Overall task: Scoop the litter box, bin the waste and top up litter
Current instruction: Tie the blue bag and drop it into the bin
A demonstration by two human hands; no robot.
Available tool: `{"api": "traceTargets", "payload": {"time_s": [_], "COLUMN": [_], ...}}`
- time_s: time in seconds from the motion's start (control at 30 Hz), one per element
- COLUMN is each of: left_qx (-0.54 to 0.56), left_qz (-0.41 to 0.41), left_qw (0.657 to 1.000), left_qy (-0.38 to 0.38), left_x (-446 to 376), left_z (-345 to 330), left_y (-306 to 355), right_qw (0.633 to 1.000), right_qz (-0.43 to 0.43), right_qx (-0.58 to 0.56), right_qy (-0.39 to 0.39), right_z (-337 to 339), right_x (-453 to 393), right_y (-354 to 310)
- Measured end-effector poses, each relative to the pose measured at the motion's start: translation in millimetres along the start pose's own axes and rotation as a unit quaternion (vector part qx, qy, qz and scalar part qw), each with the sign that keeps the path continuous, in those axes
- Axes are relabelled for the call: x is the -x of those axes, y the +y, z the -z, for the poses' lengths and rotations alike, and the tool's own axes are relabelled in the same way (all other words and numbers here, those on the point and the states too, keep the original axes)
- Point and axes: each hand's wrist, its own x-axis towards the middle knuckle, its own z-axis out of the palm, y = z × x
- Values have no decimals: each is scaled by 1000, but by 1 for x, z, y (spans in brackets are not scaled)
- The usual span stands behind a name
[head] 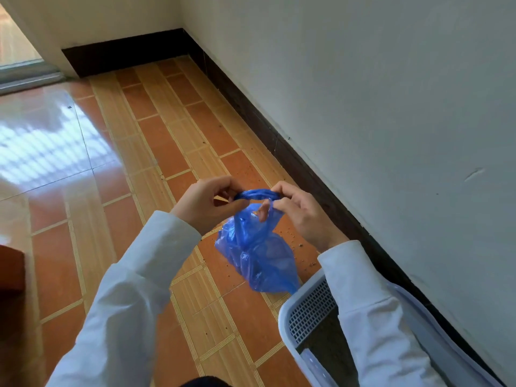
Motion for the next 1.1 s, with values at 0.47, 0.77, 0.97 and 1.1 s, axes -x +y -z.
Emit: {"api": "traceTargets", "payload": {"time_s": [0.47, 0.77, 0.97, 1.1], "left_qx": [28, 65, 76, 63], "left_qz": [71, 97, 99, 87], "left_qw": [993, 985, 982, 985], "left_qy": [87, 124, 138, 136], "left_x": [44, 102, 141, 166], "left_z": [126, 262, 341, 371], "left_y": [158, 365, 481, 528], "right_qw": [998, 988, 984, 986], "right_qz": [-11, 5, 45, 47], "right_qx": [68, 151, 163, 155], "right_qy": [10, 25, 49, 50], "right_z": [16, 49, 60, 60], "right_x": [22, 88, 131, 156], "right_y": [-203, -454, -593, -644]}}
